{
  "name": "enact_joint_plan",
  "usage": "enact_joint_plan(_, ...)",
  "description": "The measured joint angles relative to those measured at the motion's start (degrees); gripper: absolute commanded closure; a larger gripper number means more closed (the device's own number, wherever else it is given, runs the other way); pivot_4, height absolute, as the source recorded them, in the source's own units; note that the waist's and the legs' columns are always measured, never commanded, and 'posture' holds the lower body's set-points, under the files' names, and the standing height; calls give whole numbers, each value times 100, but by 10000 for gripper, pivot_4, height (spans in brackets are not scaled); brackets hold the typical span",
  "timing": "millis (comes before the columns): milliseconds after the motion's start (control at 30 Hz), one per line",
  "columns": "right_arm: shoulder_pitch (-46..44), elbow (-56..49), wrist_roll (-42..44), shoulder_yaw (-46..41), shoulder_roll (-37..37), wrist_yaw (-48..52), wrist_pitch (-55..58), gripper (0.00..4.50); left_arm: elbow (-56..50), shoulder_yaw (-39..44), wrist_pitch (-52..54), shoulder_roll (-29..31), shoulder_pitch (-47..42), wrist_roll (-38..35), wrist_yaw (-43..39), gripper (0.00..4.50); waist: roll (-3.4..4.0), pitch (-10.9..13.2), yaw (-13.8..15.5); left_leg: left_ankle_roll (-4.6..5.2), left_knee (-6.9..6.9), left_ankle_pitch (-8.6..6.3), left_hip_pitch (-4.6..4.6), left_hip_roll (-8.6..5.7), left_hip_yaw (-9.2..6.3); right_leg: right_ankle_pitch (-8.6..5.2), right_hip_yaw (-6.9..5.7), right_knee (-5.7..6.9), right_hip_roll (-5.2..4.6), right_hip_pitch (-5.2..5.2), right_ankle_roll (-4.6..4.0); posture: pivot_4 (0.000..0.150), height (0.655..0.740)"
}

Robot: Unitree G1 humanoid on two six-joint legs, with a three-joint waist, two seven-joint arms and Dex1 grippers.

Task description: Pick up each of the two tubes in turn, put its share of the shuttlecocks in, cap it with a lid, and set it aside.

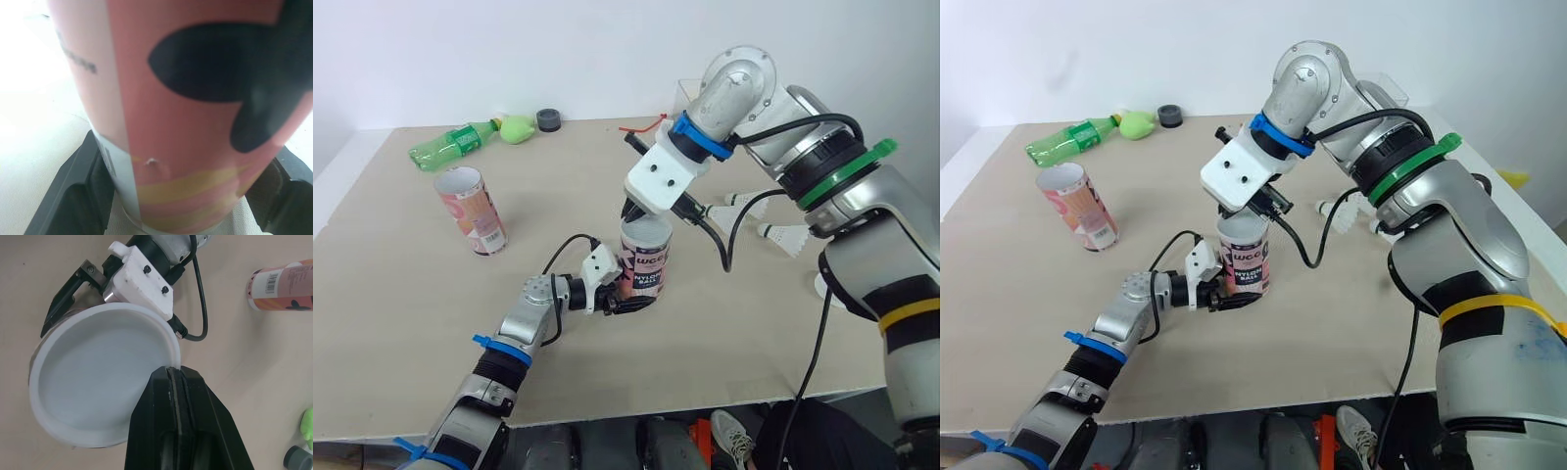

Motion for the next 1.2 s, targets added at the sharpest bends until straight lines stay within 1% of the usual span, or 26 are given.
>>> enact_joint_plan(167, 0, 97, -70, -18, 21, 0, -131, 43853, 0, 0, 7, -1, -1, -3, 0, 15093, 0, 0, 0, 0, 0, 0, 0, 0, 1, 0, 0, 0, 0, 0, 0, 1500, 7400)
enact_joint_plan(367, -2, 353, -345, -165, 144, 0, -441, 43853, 7, 23, 99, -21, -19, -18, -3, 15093, 0, -1, 0, 0, 0, 0, 5, 0, 1, 0, 1, 0, 0, 5, 1, 1500, 7400)
enact_joint_plan(700, 4, 393, -425, -199, 163, -1, -666, 43853, -56, 29, 208, -24, -3, -52, -12, 15093, 0, -1, 1, 0, 0, 0, 5, -1, 1, -1, 1, 0, -1, 5, 1, 1500, 7400)
enact_joint_plan(733, 6, 387, -421, -198, 162, -1, -649, 37892, -58, 29, 208, -24, -1, -53, -12, 15093, 0, -1, 1, 0, 0, 0, 5, -1, 1, -1, 1, 0, 0, 5, 1, 1500, 7400)
enact_joint_plan(767, 9, 382, -416, -197, 160, -1, -615, 35534, -60, 29, 210, -24, 2, -56, -13, 15093, 0, -1, 1, 0, 0, 0, 5, -1, 1, -1, 1, 0, 0, 5, 1, 1500, 7400)
enact_joint_plan(800, 11, 373, -405, -197, 151, -1, -558, 30319, -60, 29, 212, -23, 3, -58, -13, 15093, 0, -1, 1, 0, 0, 0, 5, -1, 0, -1, 0, 0, -1, 5, 1, 1500, 7400)
enact_joint_plan(833, 12, 365, -394, -217, 145, -1, -542, 26753, -61, 29, 215, -21, 5, -57, -14, 15093, 0, -1, 1, 0, 0, 0, 6, -1, 0, -1, 1, 0, -1, 6, 0, 1500, 7400)
enact_joint_plan(867, 13, 364, -386, -246, 146, -1, -556, 21230, -62, 29, 215, -19, 5, -58, -16, 15093, 0, -2, 0, -1, 0, -1, 6, 0, 1, -1, 1, 0, 0, 6, 0, 1500, 7400)
enact_joint_plan(967, 32, 354, -376, -374, 160, 1, -597, 21230, -70, 30, 220, -13, 14, -68, -18, 15093, 0, -2, -1, -1, -1, -1, 8, 0, 0, -2, 1, 0, 1, 7, -1, 1500, 7400)
enact_joint_plan(1200, 58, 361, -249, -565, 140, 9, -238, 21230, -114, 30, 243, 2, 41, -107, -85, 15093, 0, -2, -1, -1, -3, -1, 7, 0, 0, -3, 0, 0, 1, 5, -3, 1500, 7400)
